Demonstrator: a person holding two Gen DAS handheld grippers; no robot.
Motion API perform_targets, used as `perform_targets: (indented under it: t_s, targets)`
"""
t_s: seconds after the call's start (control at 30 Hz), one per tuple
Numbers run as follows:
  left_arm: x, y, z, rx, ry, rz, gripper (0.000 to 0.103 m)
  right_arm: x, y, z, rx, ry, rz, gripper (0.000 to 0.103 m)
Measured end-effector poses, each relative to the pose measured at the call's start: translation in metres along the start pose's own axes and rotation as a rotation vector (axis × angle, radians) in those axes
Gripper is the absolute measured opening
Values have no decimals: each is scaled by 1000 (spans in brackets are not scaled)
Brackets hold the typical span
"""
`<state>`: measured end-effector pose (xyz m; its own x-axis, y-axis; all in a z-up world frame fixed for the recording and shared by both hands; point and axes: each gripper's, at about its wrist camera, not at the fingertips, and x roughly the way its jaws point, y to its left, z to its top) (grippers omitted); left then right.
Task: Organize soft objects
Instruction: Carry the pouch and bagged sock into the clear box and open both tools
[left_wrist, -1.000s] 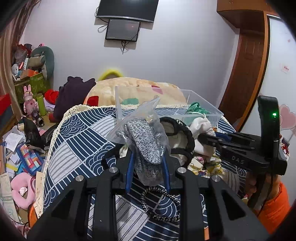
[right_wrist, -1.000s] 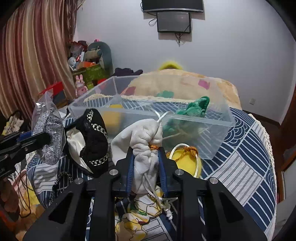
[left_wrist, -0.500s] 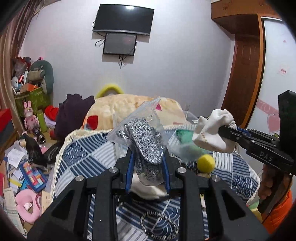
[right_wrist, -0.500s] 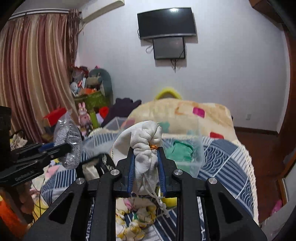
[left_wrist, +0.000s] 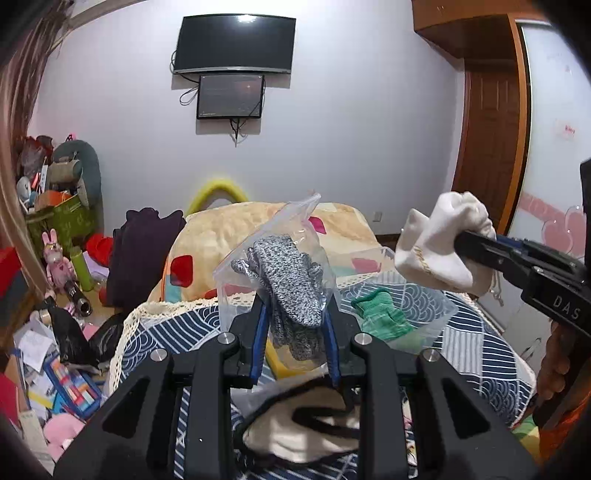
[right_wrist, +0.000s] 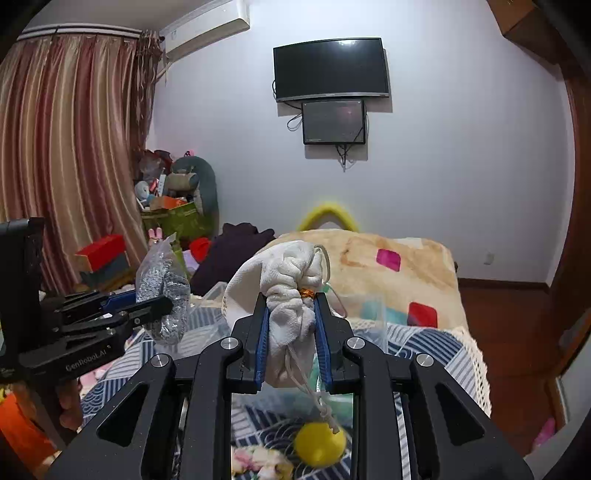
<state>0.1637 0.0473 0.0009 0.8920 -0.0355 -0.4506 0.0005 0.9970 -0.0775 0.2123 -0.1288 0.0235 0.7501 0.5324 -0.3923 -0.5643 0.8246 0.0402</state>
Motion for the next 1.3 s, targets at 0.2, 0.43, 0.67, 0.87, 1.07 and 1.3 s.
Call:
perform_targets:
  t_s: [0.2,0.43,0.67,0.87,1.07,1.3]
  targets:
    - [33,-5,7,23,69,-20,27,24,0,-1,-5,44,-11,20]
    - [77,-10,3,22,200,-42,27,55,-2,-15,-29,141,-47,20]
    - [100,-20,-4,51,287,-67,27,73,-10,-24,-47,217,-60,20]
    - [111,-22,-5,44,336,-75,27,84,-13,-29,-53,273,-58,20]
    - [113,-23,-10,55,366,-70,38,84,-13,-35,-75,302,-52,22]
    - [96,-32,-8,106,294,-27,61,74,-13,-34,-88,302,-59,24]
